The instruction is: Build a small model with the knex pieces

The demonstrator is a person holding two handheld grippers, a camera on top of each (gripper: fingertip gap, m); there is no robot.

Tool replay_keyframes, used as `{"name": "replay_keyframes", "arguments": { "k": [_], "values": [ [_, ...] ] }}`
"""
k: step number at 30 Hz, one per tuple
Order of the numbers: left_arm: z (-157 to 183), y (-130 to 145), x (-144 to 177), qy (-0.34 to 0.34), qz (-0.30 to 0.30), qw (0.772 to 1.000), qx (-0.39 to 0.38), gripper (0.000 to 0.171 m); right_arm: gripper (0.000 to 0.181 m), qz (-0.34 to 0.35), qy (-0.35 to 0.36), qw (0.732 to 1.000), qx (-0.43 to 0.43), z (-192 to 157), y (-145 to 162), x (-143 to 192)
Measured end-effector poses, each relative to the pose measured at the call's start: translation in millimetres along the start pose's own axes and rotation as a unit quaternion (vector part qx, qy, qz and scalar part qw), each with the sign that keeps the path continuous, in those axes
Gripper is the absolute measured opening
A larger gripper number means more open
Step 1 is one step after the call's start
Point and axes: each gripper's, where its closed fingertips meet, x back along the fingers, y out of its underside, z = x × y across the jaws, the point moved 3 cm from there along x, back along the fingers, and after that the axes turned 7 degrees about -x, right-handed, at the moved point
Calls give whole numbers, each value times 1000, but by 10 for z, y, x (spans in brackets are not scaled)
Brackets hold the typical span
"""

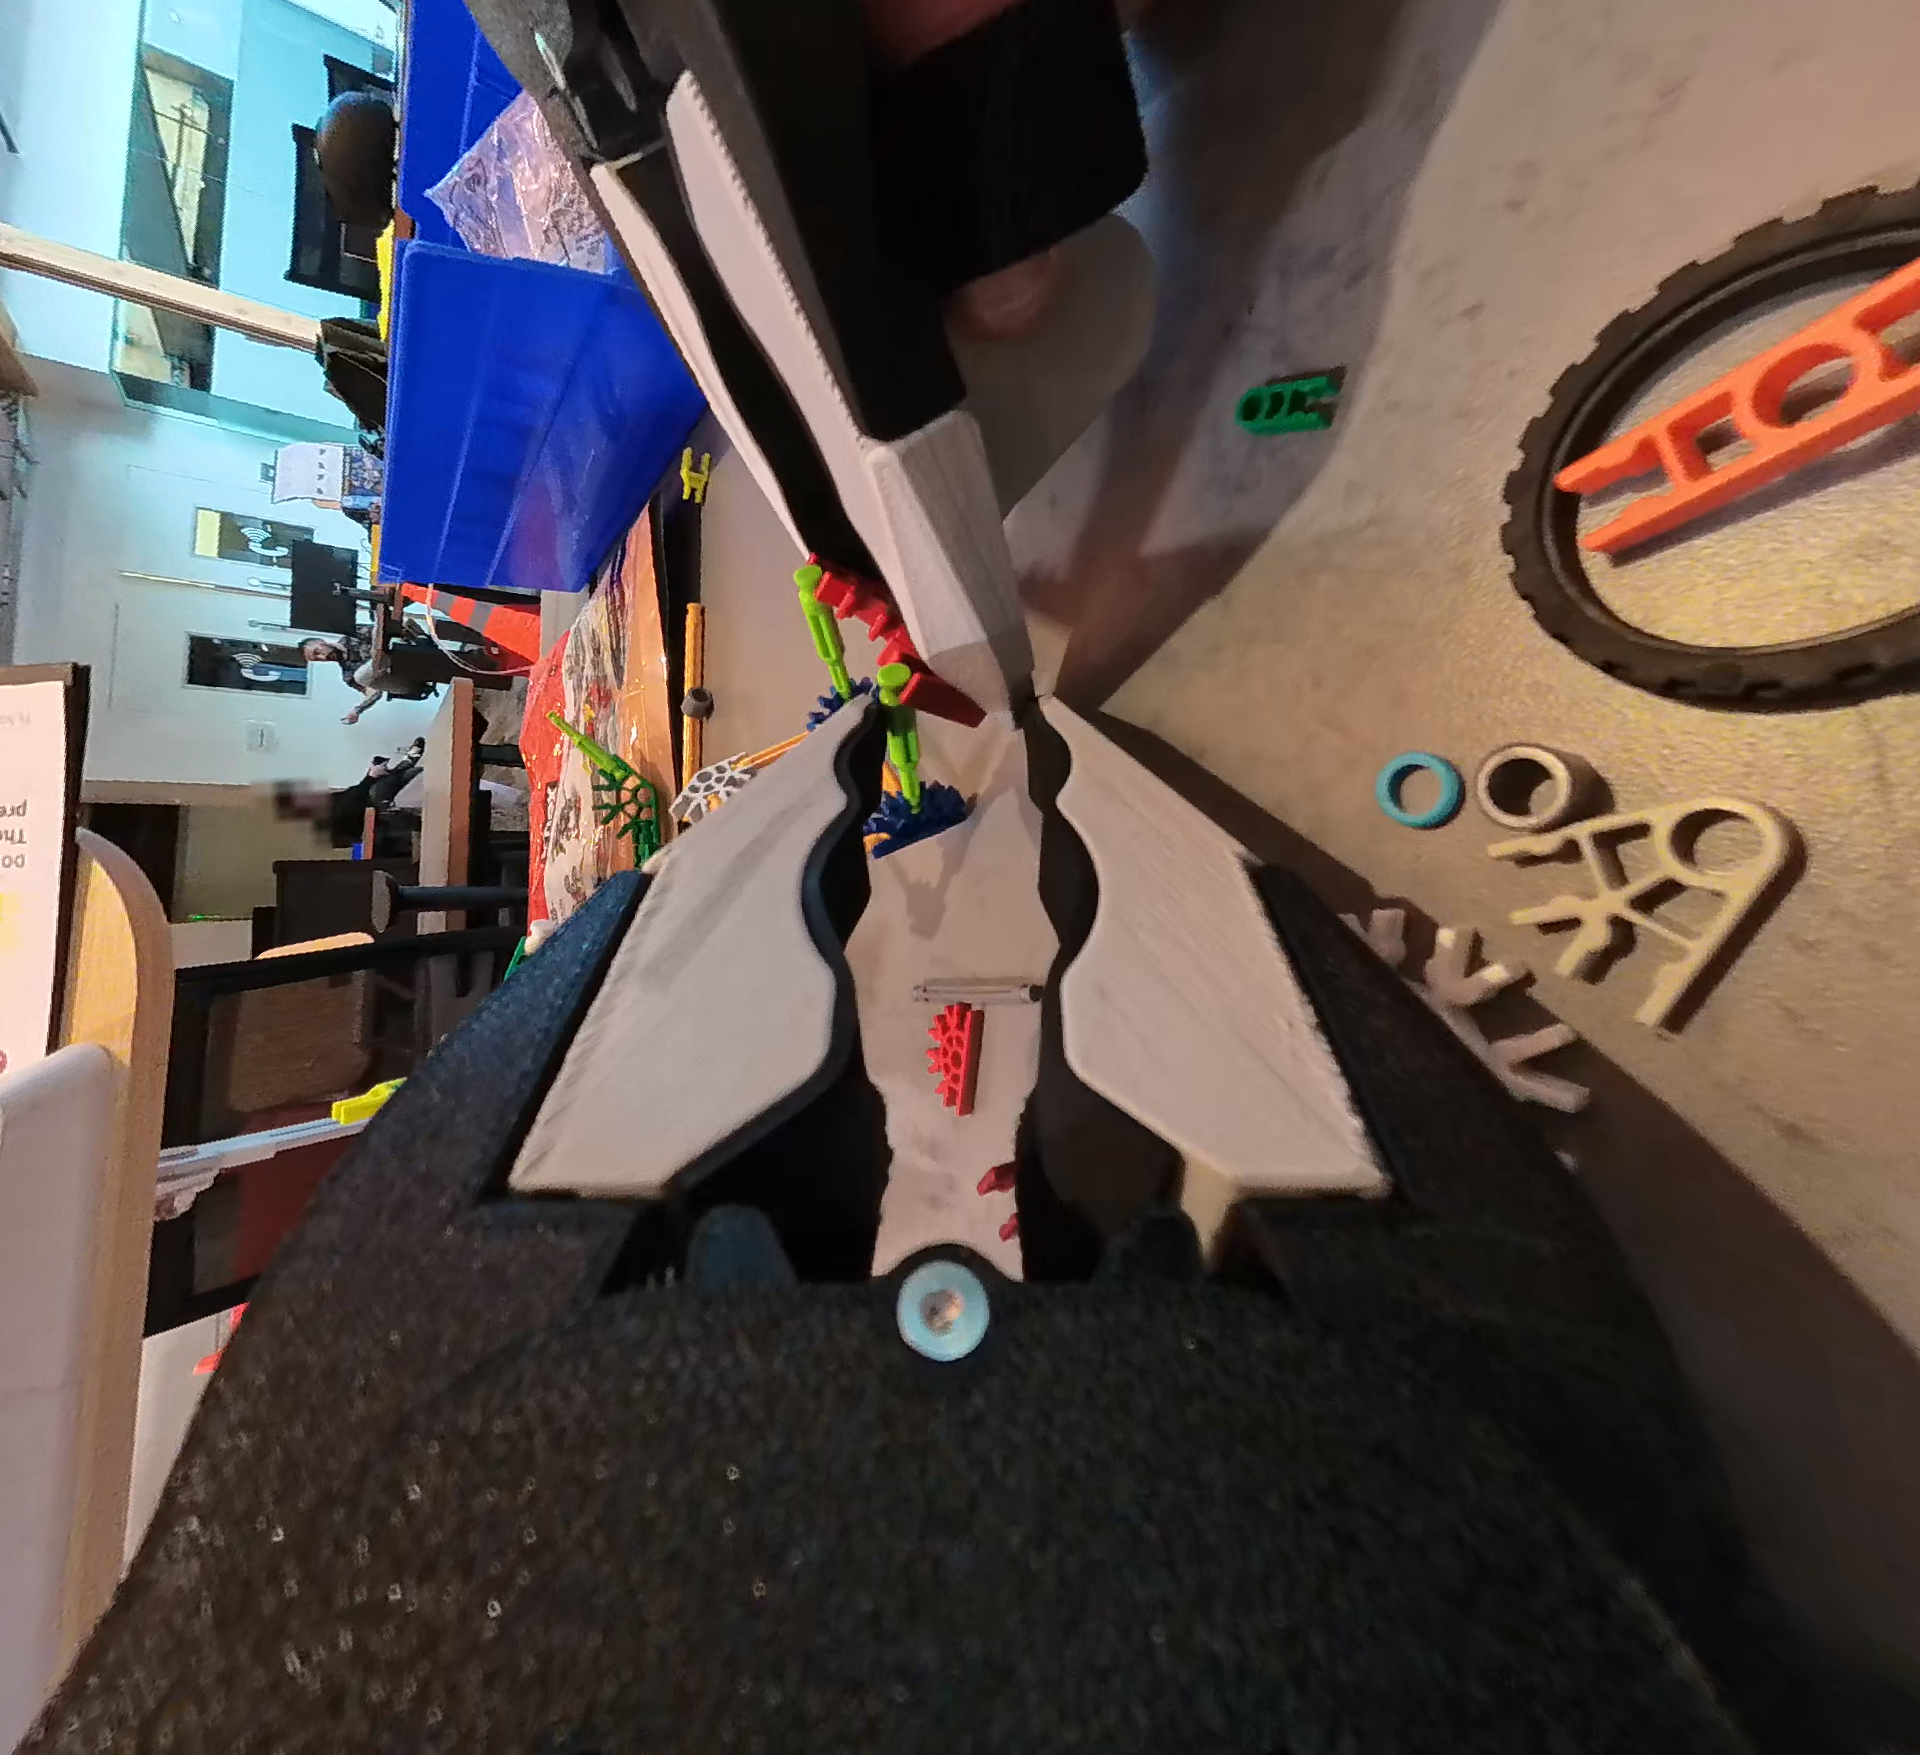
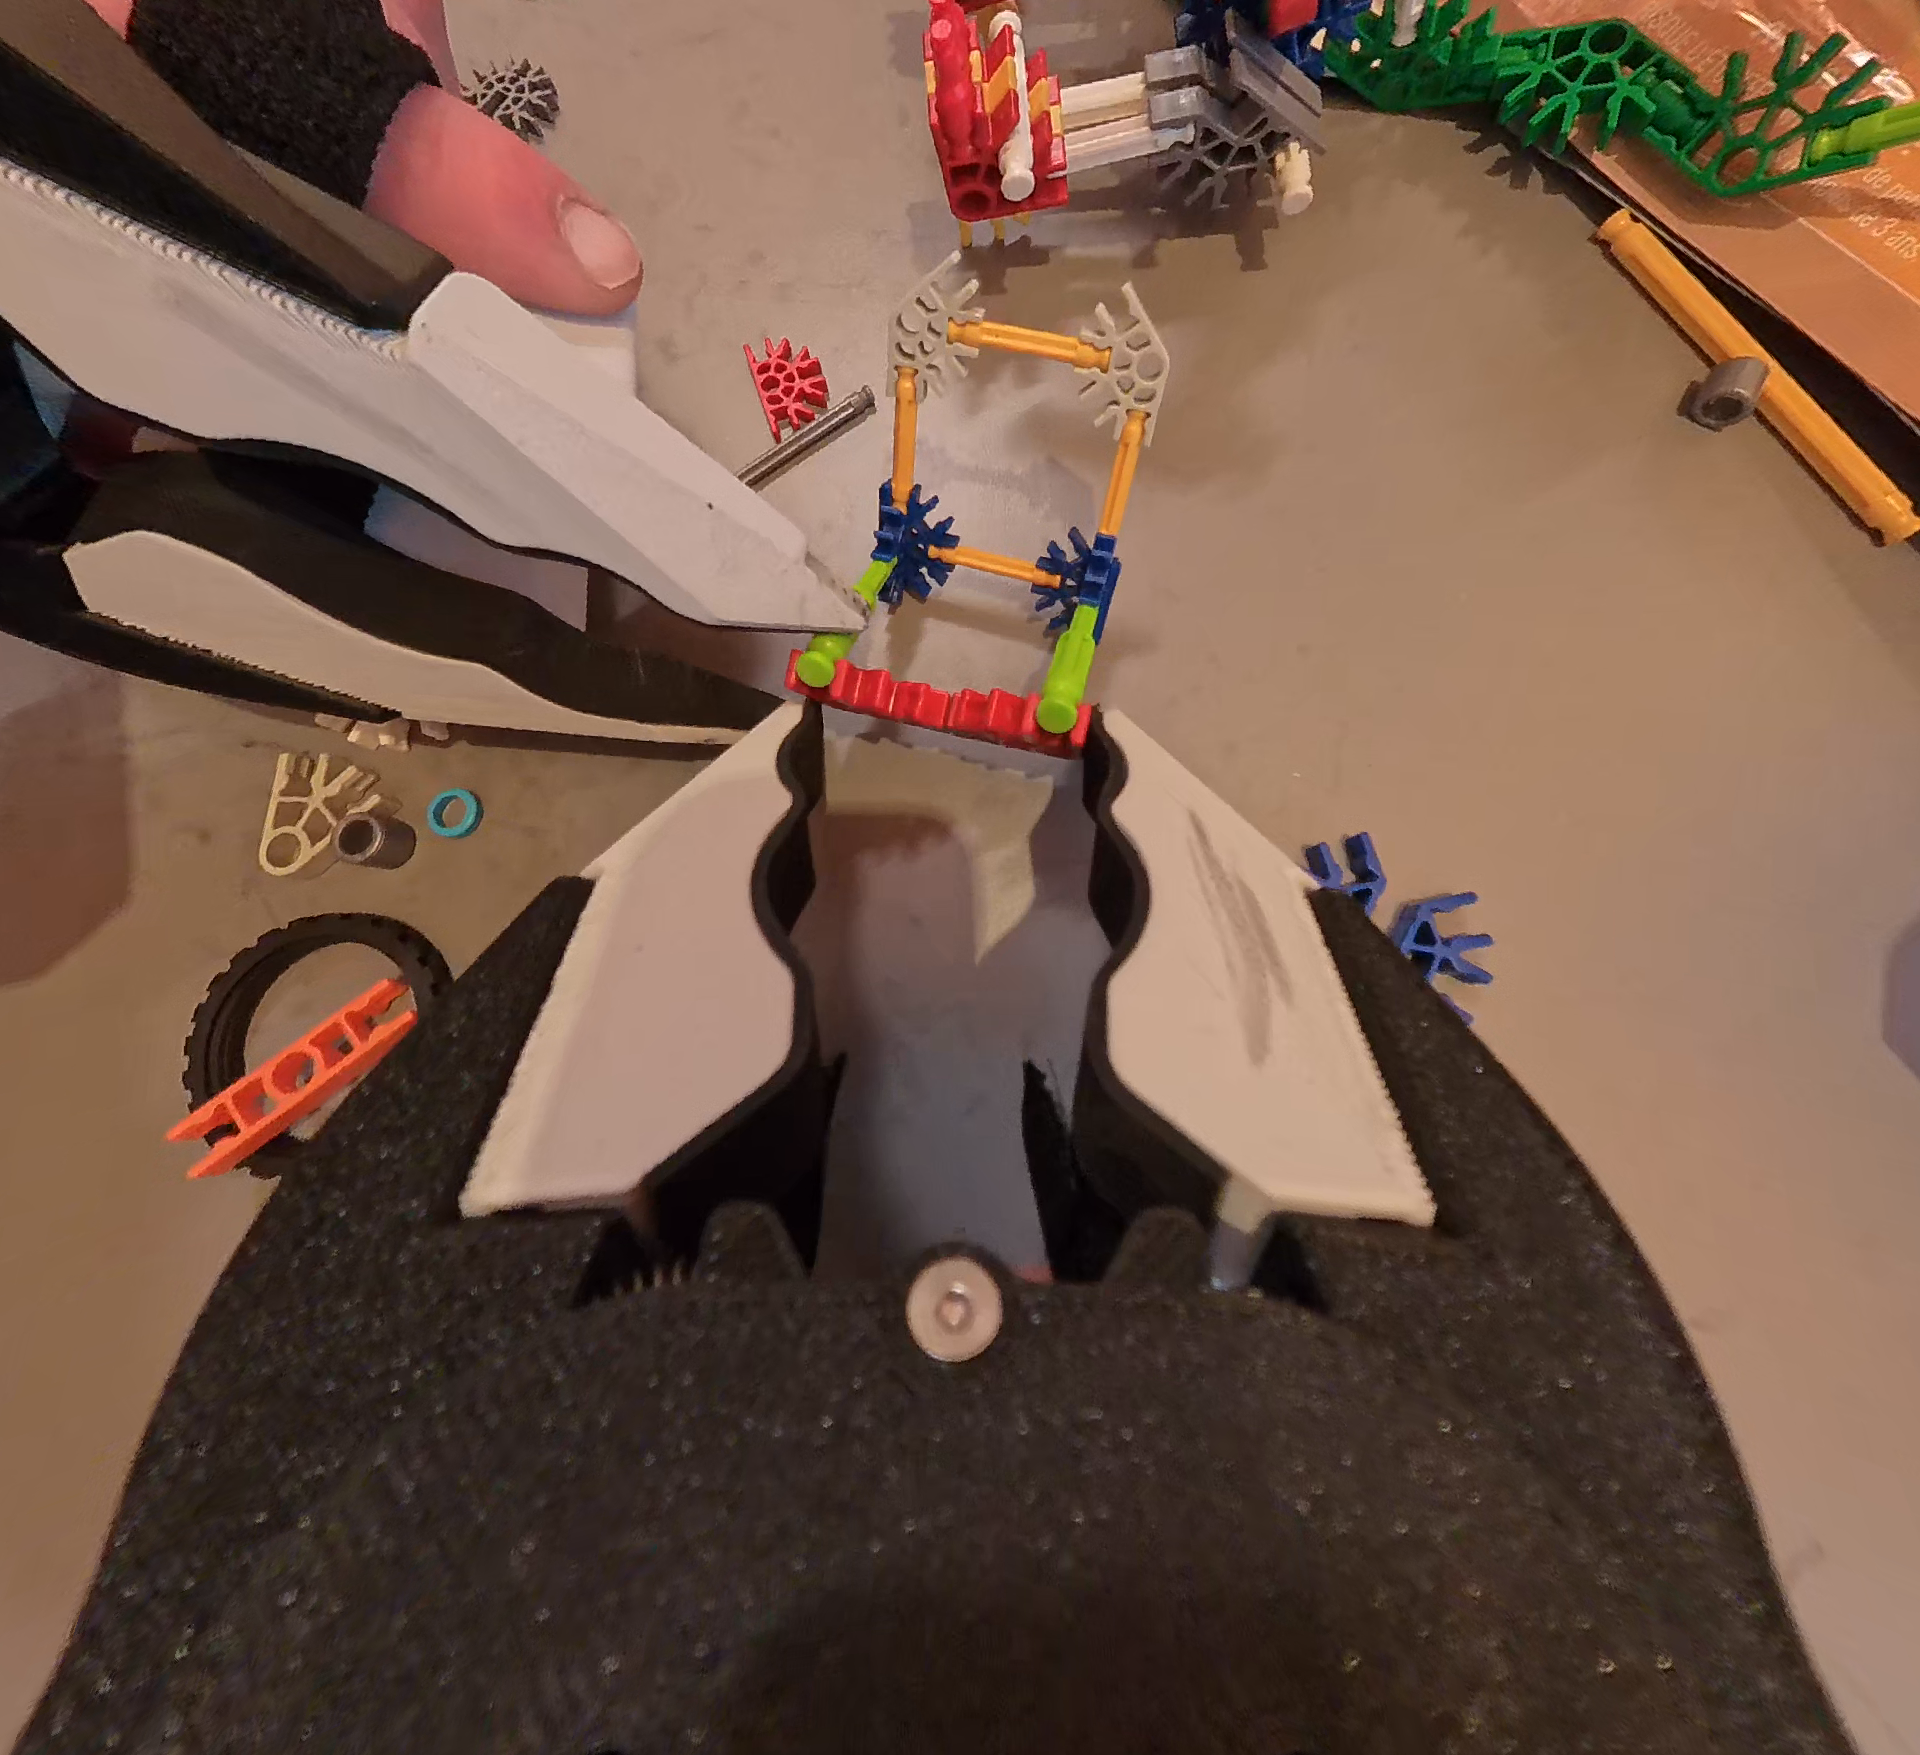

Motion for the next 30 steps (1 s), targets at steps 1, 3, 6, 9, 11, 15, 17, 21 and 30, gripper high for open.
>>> {"name": "replay_keyframes", "arguments": {
  "k": [1, 3, 6, 9, 11, 15, 17, 21, 30],
  "values": [
    [-1, 0, 0, 0, 0, 1000, -1, 25, 49, 0, -1, 1000, 0, 0, 0, 3],
    [-4, 0, 1, -1, 0, 1000, -1, 25, 49, -1, -2, 1000, 0, -1, 3, 9],
    [-24, 59, -15, -13, -19, 1000, -11, 16, 14, 8, -15, 1000, -1, -23, -18, 44],
    [-29, 42, -5, -10, -4, 1000, 2, 16, 12, 7, -27, 1000, 3, -62, -13, 43],
    [-35, 38, -5, -11, -8, 1000, 0, 15, 11, 2, -26, 1000, 7, -69, 3, 30],
    [-6, 59, -16, 3, -4, 1000, 16, 14, 11, 18, -23, 1000, -5, -14, -36, 91],
    [-8, 66, -14, 10, 3, 999, 33, 14, 11, 20, -22, 1000, -8, 14, -32, 110],
    [-81, 91, 35, 11, 19, 998, 66, 15, 11, 25, -19, 999, -8, 41, -33, 122],
    [-176, 179, 177, 51, 60, 987, 141, 14, 20, 28, -24, 999, 14, 7, -35, 107]
  ]
}}
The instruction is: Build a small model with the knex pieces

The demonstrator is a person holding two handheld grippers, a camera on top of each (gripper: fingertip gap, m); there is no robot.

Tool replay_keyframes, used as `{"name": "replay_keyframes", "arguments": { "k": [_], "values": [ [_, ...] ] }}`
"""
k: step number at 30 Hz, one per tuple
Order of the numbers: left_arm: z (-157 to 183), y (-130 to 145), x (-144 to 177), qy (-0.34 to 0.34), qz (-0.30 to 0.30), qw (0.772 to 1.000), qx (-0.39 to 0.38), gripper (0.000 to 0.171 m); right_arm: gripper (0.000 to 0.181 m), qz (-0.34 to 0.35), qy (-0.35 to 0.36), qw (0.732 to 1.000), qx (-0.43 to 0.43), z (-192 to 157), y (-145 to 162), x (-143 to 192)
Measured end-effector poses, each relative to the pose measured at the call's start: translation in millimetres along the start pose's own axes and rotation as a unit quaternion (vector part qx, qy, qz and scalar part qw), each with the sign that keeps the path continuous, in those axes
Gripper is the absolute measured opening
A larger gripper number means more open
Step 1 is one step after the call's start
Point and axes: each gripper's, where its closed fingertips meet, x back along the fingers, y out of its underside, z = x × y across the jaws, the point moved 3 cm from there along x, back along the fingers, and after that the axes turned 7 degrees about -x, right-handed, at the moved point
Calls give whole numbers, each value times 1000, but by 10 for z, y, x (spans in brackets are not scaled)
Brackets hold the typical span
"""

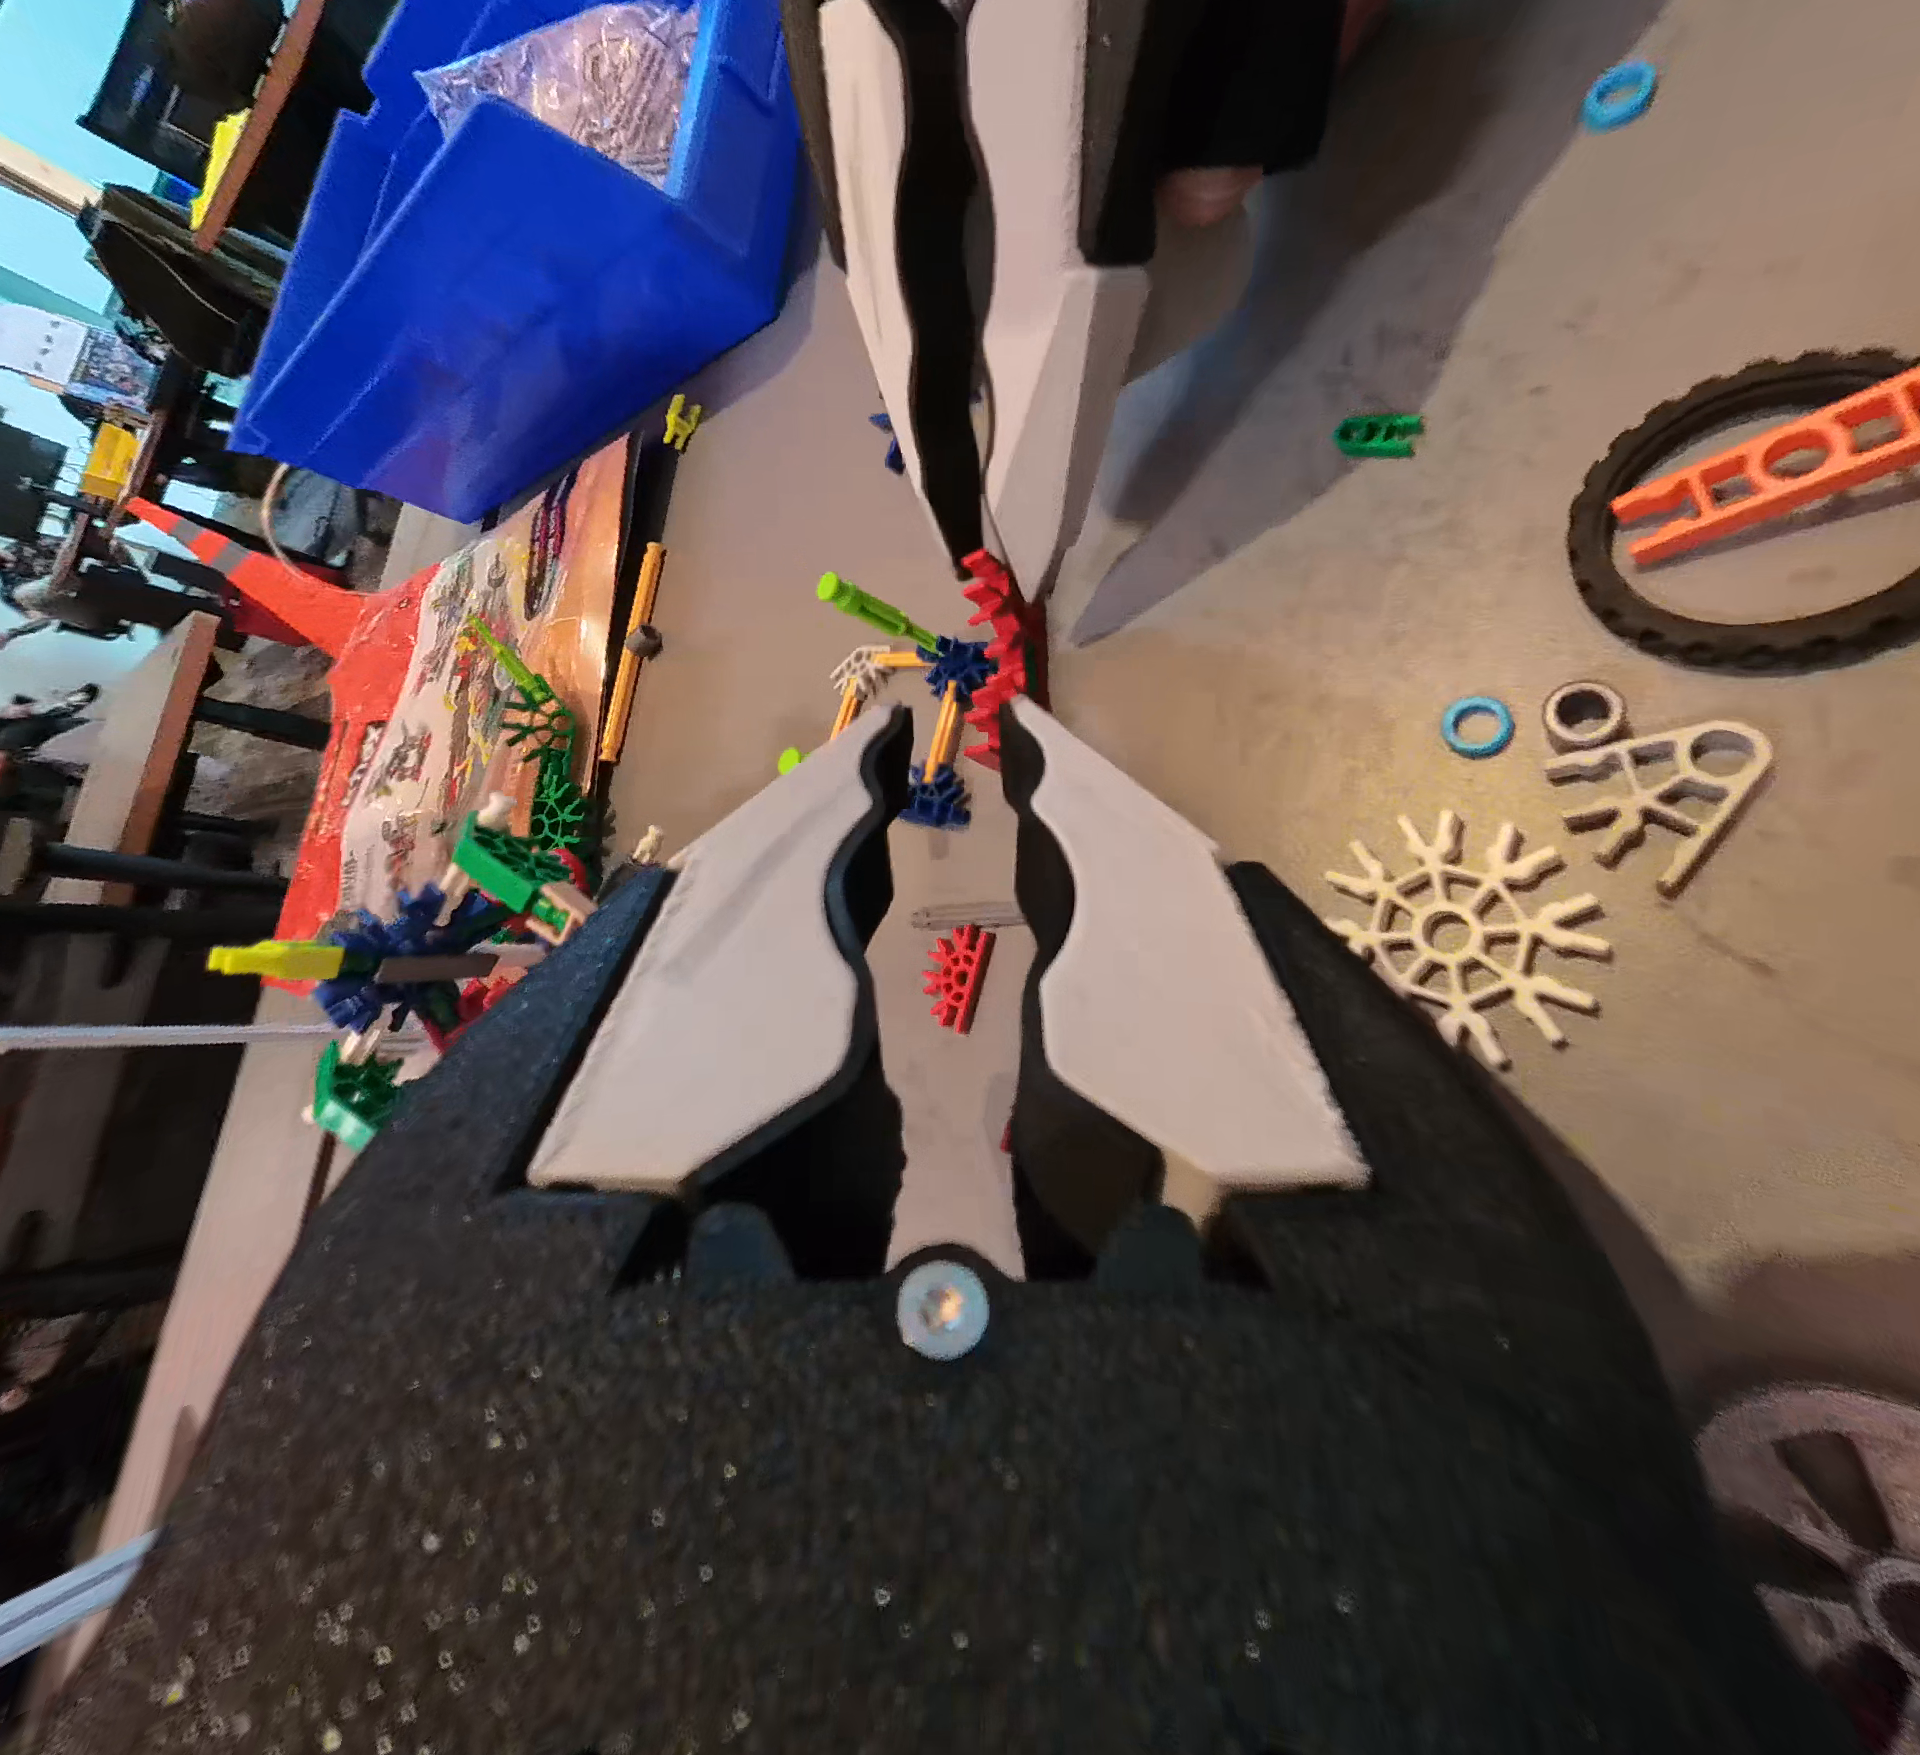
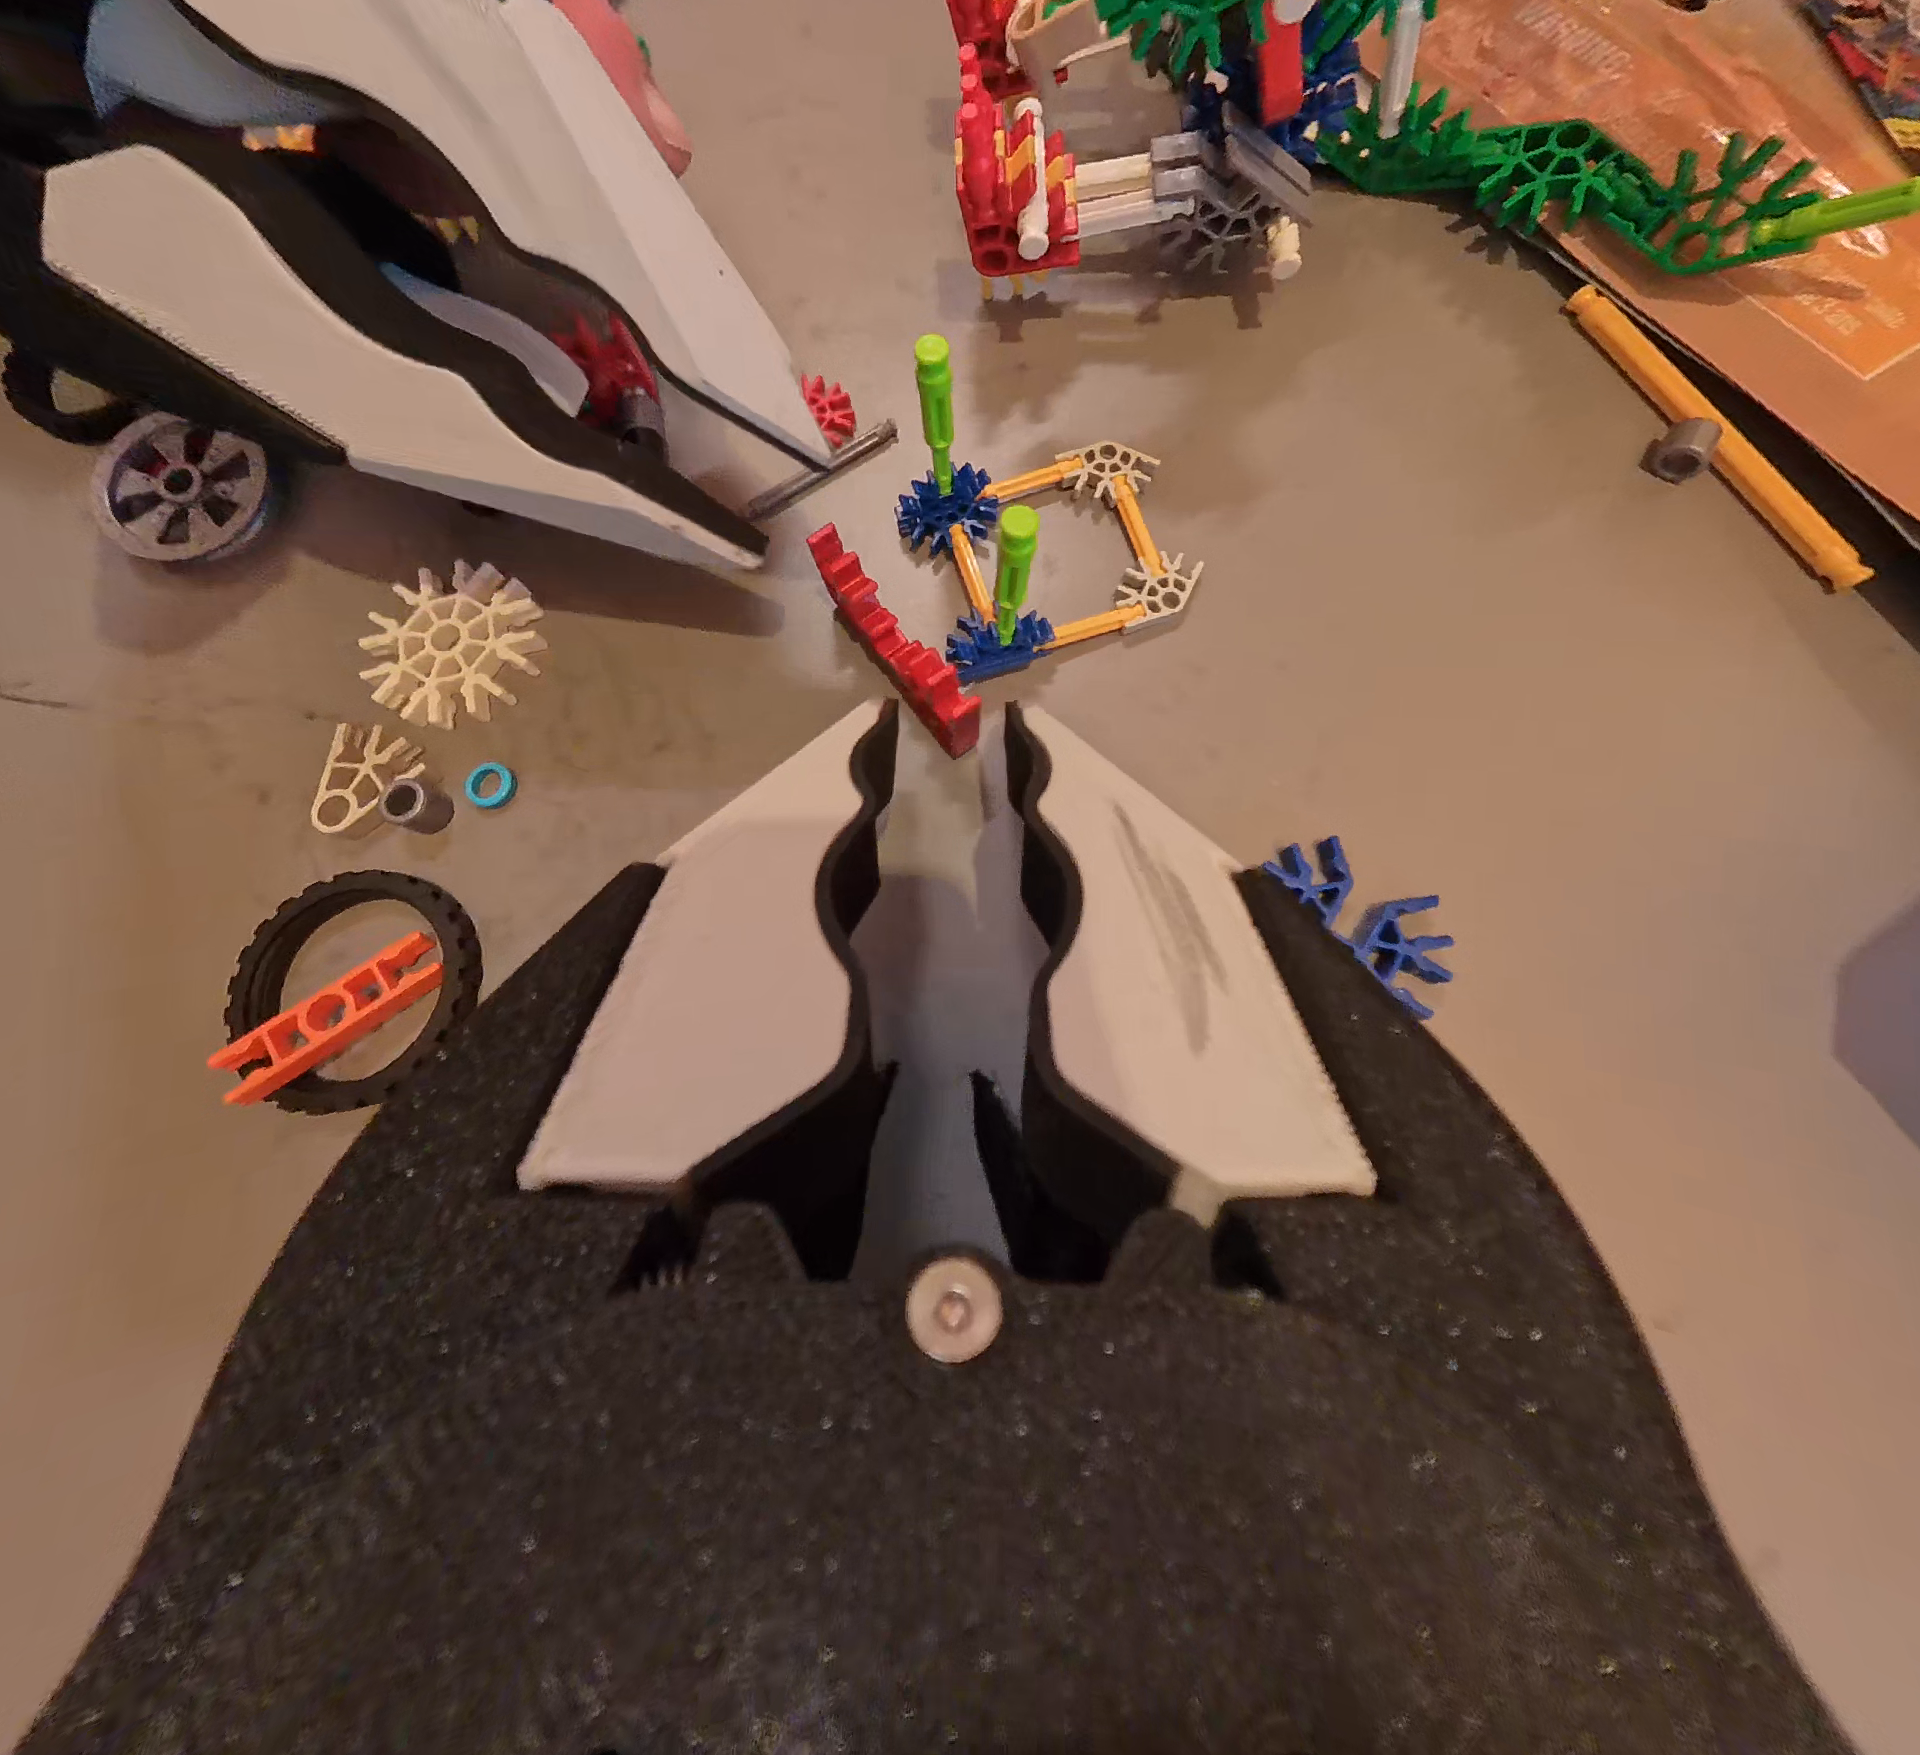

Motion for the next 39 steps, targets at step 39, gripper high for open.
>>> {"name": "replay_keyframes", "arguments": {
  "k": [39],
  "values": [
    [-284, 155, -186, -40, -12, 997, 72, 6, 5, 93, 87, 987, 100, 43, -292, 14]
  ]
}}
